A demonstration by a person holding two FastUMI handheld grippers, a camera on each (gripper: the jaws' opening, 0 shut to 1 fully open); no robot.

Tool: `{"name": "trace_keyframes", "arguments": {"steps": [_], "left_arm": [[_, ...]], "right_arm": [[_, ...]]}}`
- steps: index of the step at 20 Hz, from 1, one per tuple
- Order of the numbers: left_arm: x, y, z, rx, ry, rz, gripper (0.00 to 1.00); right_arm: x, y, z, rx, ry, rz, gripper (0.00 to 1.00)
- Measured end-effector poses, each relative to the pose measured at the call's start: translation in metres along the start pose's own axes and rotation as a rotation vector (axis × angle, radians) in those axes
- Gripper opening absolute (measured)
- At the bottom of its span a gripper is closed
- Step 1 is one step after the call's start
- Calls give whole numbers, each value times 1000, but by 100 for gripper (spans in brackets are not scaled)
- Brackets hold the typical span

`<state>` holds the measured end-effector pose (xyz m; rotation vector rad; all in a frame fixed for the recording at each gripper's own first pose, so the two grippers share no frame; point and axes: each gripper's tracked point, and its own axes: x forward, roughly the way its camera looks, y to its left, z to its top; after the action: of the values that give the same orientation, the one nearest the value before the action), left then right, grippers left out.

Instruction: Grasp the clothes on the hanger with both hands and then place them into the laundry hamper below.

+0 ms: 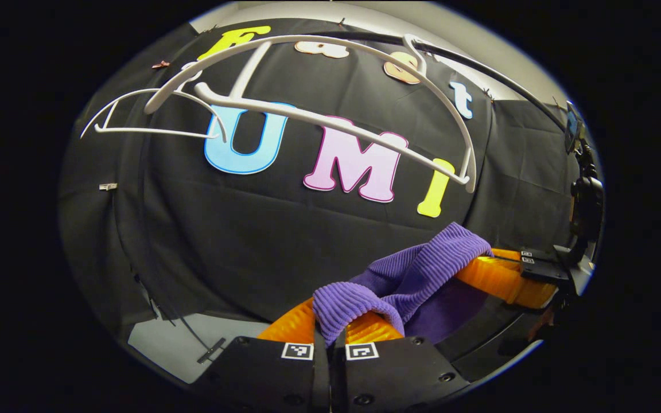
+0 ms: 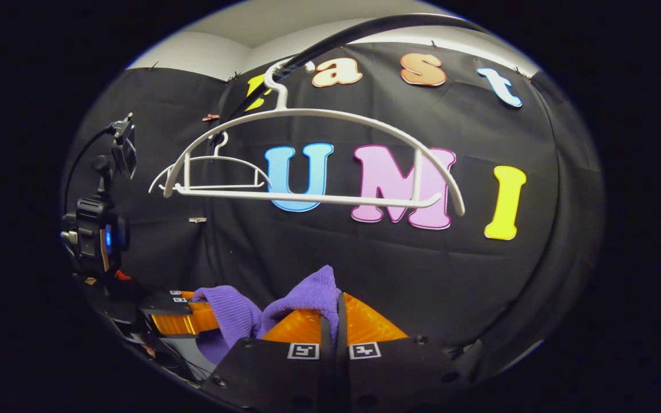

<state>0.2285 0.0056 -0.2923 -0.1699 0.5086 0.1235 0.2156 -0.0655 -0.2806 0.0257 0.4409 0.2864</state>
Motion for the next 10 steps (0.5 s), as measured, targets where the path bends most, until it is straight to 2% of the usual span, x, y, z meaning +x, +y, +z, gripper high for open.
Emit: {"name": "trace_keyframes", "arguments": {"steps": [4,10], "left_arm": [[-3,4,-15,1,47,14,6],[-1,-2,-27,17,98,-4,6]], "right_arm": [[0,15,-19,15,63,37,5],[2,27,-41,31,122,69,4]]}}
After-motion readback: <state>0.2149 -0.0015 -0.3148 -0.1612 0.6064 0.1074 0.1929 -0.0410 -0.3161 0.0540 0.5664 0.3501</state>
